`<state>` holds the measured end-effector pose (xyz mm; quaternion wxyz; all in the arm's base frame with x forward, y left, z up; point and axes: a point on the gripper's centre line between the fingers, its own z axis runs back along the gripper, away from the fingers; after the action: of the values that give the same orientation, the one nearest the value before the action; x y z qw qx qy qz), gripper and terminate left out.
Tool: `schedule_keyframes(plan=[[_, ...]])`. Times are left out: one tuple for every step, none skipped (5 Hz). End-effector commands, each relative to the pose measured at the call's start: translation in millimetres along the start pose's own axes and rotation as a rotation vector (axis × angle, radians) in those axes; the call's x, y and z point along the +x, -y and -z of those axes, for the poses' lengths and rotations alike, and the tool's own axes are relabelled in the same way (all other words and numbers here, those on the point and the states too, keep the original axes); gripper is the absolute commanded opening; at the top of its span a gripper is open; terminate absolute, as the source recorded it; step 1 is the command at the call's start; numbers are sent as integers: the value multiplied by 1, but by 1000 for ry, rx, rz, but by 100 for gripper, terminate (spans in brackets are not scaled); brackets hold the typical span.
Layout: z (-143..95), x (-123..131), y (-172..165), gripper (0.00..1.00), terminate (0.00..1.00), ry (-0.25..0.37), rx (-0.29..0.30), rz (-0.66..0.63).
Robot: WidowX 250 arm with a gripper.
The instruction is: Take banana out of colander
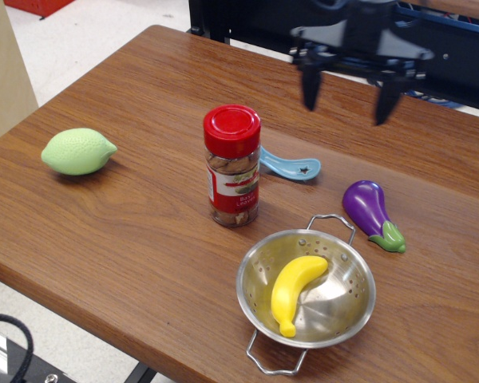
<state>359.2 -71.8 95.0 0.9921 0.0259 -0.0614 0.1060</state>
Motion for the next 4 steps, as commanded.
schedule_keyframes(plan=[[-43,-62,18,100,0,15,-79,168],[-44,-96,12,100,0,14,-68,213],[-22,-135,-26,100,0,7,-38,238],[-7,-151,-33,100,0,3,-12,260]])
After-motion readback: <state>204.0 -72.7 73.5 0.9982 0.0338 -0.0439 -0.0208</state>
